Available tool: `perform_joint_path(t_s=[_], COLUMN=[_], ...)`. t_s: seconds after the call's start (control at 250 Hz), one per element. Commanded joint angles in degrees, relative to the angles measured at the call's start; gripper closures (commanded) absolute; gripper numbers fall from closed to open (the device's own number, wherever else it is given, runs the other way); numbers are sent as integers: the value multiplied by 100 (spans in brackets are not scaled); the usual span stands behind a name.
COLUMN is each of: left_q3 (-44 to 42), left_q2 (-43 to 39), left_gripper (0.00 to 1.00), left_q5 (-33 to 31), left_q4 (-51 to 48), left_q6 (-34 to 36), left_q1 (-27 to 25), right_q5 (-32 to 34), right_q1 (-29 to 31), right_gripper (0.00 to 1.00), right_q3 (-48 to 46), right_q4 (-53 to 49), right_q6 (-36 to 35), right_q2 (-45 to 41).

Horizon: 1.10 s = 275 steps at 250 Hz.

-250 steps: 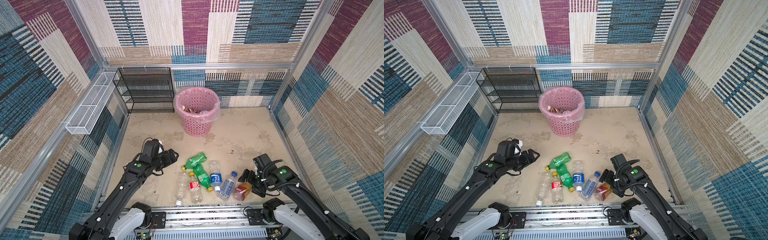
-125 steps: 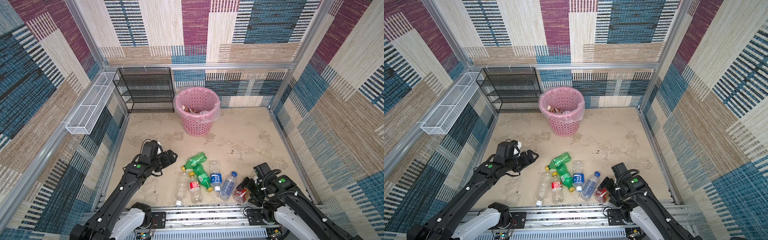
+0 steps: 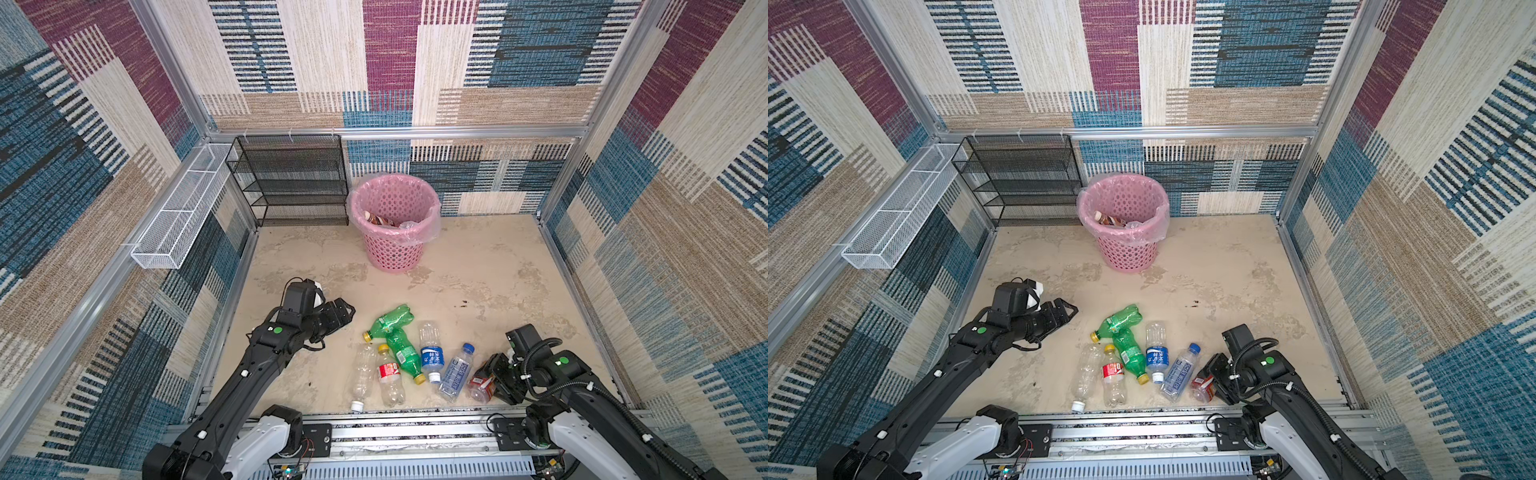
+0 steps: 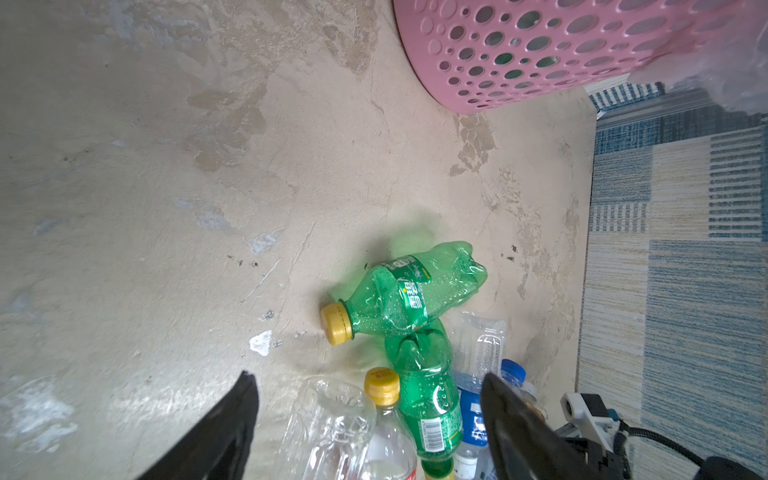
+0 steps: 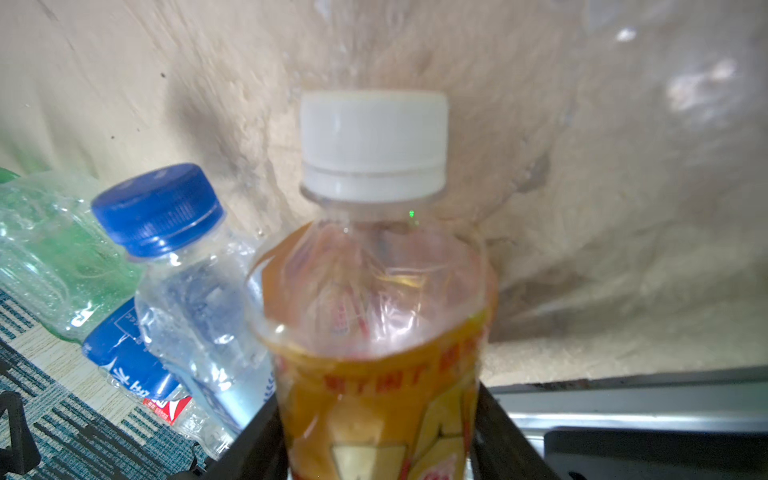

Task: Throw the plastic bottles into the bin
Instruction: 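Lift the orange-label bottle with the right gripper and drop it into the pink bin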

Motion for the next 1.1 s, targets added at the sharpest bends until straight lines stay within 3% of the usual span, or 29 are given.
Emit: perform_joint_path(t_s=[0.0,0.352,0.648,0.768,0.872,0.964,1.096], left_q3=[69,166,305,368,470,637,944], left_q2=[18,62,8,64,137,202,246], left_gripper=[16,15,15,15,16,16,16], left_q5=[44,35,-52,-31,16,43,53], left_q4=[82,7,-226,-229,-196,-213,-356], left_q6=[78,83,99,71,6,-39,-40], left_q1=[15,23,23,23,28,23,25], right_q5=[338,1429,1268,1056,835,712,615], right_q1=[-1,-1,-6,-6,5,64,63], right_gripper=[40,41,42,42,42,41,22], right_q3=[262,1850,1965,2469,3701,5656,8187], right_q4=[71,166,1559,2408,3171,3553,3414], right_q6=[10,-782,-1223,-1632,-1995,-2383,-2778], right_q2=[-23,919,1320,1692,2373,3394,4836])
